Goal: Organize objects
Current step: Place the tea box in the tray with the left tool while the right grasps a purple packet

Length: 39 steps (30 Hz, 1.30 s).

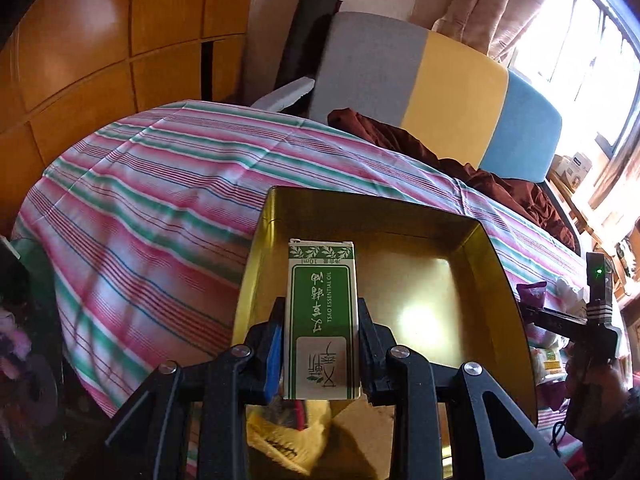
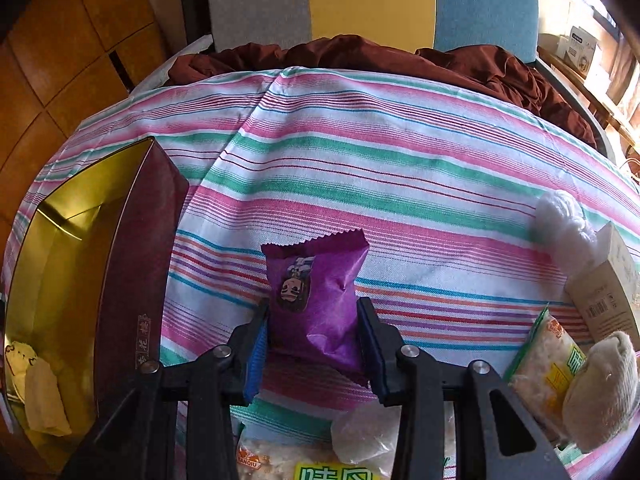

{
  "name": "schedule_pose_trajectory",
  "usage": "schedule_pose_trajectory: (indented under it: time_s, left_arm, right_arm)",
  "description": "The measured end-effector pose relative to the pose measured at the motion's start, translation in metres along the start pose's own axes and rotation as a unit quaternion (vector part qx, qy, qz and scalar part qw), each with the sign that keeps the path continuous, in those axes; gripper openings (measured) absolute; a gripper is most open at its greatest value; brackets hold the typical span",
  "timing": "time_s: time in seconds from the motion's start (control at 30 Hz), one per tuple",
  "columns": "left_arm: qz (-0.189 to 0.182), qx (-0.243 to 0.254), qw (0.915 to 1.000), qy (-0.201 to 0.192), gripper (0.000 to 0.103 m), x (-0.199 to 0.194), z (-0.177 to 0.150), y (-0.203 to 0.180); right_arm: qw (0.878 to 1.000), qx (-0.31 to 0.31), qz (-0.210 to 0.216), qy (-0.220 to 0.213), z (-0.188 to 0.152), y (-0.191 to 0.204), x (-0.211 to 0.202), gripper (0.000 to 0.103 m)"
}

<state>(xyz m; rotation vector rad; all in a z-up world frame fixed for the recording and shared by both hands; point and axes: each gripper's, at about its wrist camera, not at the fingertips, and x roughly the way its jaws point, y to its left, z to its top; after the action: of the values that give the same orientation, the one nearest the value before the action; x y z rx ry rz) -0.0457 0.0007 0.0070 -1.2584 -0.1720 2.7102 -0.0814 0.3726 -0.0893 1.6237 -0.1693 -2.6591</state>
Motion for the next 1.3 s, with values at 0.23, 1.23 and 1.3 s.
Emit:
schedule_pose_trajectory:
  time_s: [0.23, 1.23, 1.3]
  left_arm:
    - [0.02, -0.004, 0.9998, -0.001, 0.031, 0.002, -0.002, 0.016]
    - [0.05, 0.072, 0.9923, 0.088, 0.043, 0.128, 0.066, -0.024]
    - [0.044, 0.067, 0.9937, 0.079, 0.055, 0.121, 0.066, -0.021]
  right_arm:
    - [1.0, -0.007, -0.006, 0.001, 0.003, 0.005, 0.005, 0.041]
    - [1.0, -0.013, -0.01, -0.008, 0.0, 0.006, 0.005, 0.041]
    - [1.0, -0.014, -0.011, -0.008, 0.001, 0.007, 0.005, 0.041]
